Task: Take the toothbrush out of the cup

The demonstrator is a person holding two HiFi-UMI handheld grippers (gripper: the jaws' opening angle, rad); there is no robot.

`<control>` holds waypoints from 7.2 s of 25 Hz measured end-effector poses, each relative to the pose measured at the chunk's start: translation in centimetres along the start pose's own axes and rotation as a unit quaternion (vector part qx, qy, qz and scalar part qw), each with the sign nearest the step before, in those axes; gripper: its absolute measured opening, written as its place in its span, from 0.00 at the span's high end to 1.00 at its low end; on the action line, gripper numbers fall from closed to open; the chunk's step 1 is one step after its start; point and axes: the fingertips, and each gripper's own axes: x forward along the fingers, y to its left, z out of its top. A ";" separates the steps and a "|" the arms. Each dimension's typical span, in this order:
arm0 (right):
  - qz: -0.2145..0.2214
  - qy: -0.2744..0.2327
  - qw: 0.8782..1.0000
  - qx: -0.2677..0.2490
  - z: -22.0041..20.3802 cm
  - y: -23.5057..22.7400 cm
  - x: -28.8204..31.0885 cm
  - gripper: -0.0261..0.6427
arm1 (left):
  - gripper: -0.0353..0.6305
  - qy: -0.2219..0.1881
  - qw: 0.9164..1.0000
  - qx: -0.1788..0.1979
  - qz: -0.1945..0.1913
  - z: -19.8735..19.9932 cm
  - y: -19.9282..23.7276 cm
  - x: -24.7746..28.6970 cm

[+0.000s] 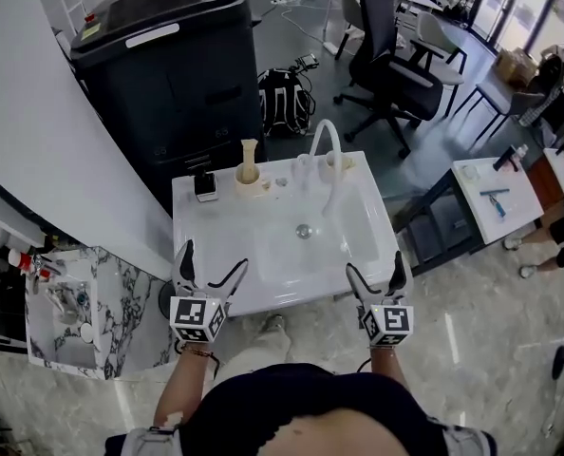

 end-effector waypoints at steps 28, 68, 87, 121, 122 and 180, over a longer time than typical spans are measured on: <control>-0.005 0.031 0.999 0.028 -0.1 -6.5 12.8 0.18 | 0.13 0.045 0.999 0.011 0.015 -0.8 6.0 25.0; 0.004 0.072 0.997 0.038 -2.3 -9.7 14.9 0.18 | 0.92 0.021 0.999 -0.030 0.036 2.1 8.1 27.1; 0.036 0.068 0.997 0.009 -1.2 -8.1 16.1 0.18 | 0.92 -0.053 0.996 -0.060 0.050 6.4 4.4 12.9; 0.151 0.131 0.976 -0.089 -5.3 -7.1 32.3 0.86 | 0.92 0.022 0.986 -0.113 0.123 -0.9 5.9 6.0; 0.153 0.130 0.976 -0.089 -5.1 -7.1 32.3 0.86 | 0.92 0.022 0.986 -0.113 0.123 -0.9 5.9 6.0; 0.012 0.089 0.993 0.081 -2.5 -8.9 10.1 0.86 | 0.92 0.004 0.998 -0.060 0.011 -0.3 -1.2 9.5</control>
